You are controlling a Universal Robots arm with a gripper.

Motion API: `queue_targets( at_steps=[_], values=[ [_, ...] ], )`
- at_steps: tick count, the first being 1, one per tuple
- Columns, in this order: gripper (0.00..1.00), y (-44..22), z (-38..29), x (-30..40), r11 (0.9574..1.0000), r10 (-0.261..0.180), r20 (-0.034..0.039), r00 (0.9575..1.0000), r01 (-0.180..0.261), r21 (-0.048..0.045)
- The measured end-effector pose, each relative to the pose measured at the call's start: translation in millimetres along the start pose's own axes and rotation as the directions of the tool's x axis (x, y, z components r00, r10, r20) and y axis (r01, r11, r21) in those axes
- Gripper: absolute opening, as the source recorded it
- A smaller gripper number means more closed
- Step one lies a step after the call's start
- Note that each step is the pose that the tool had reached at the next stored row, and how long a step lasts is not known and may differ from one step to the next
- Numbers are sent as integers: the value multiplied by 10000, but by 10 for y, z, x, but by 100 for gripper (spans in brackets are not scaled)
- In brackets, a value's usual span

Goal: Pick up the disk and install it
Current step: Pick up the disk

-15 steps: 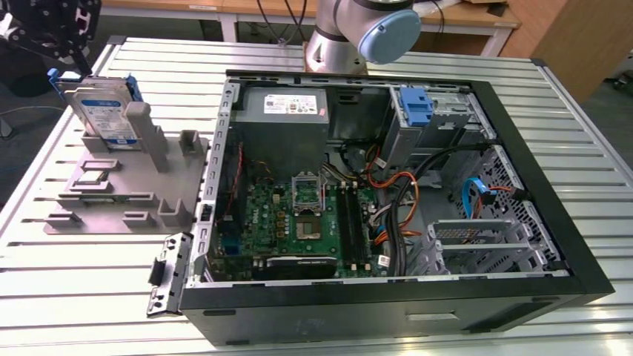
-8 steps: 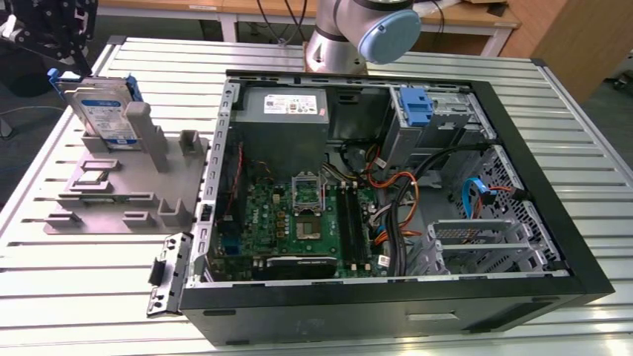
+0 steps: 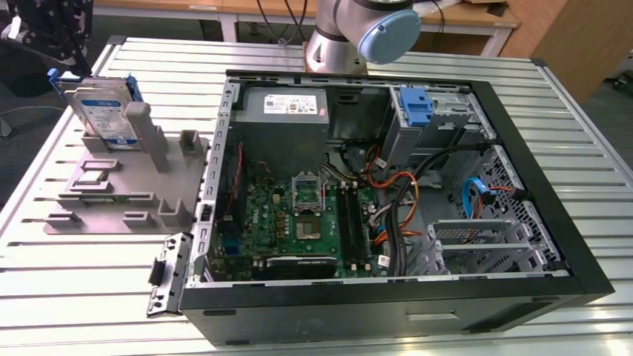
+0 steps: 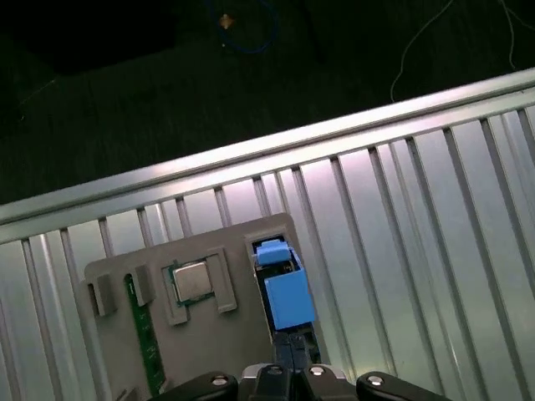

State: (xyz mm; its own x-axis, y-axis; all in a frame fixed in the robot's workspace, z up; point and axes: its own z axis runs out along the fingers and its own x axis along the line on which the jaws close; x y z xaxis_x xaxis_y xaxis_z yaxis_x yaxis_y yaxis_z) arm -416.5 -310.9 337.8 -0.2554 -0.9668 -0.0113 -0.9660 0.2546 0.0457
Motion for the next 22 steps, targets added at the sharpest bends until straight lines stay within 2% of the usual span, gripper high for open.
queue_targets(
  at_steps=[5, 11, 22],
  values=[
    [10, 0, 2, 0, 9968, -800, -35, 9968, 800, -12],
    [10, -3, 3, -2, 9964, -842, -36, 9964, 842, -10],
    [10, -75, 12, -20, 9964, -851, -36, 9964, 851, -10]
  ],
)
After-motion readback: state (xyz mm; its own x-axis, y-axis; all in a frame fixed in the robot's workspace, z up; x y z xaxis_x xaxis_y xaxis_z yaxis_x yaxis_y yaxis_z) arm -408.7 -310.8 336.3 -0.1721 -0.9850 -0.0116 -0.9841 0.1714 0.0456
